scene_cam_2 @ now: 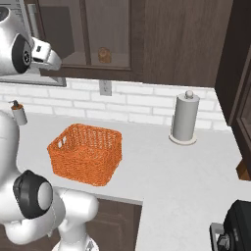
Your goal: Open the cabinet, pick up the bread from the cabinet and place it in the basket. Then move the basket to the dining counter.
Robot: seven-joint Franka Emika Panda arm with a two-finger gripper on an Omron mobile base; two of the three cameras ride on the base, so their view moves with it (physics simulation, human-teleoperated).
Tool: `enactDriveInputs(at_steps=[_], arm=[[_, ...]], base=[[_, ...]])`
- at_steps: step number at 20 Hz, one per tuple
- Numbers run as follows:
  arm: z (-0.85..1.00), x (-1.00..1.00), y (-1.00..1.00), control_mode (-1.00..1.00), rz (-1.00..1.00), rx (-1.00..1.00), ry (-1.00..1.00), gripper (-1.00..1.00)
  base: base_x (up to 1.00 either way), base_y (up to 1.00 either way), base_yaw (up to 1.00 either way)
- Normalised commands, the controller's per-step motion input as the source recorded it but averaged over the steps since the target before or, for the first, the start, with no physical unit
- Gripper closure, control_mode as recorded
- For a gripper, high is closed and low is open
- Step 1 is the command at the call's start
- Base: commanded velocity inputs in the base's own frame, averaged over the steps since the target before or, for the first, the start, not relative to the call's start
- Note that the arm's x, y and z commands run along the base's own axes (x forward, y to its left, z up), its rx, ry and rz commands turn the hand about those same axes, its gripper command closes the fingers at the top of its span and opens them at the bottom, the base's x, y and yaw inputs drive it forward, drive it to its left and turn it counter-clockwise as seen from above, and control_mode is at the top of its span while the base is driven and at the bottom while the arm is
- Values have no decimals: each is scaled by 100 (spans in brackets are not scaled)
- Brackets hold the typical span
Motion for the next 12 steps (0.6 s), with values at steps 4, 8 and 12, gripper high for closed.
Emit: enactDriveInputs(at_steps=[4, 8, 12], arm=[[81, 20, 43, -100, 0, -7, -7, -100], [4, 59, 26, -100, -4, -24, 0, -100], [1, 68, 21, -100, -3, -4, 0, -100]], base=[[0, 0, 0], [0, 0, 0], [0, 0, 0]])
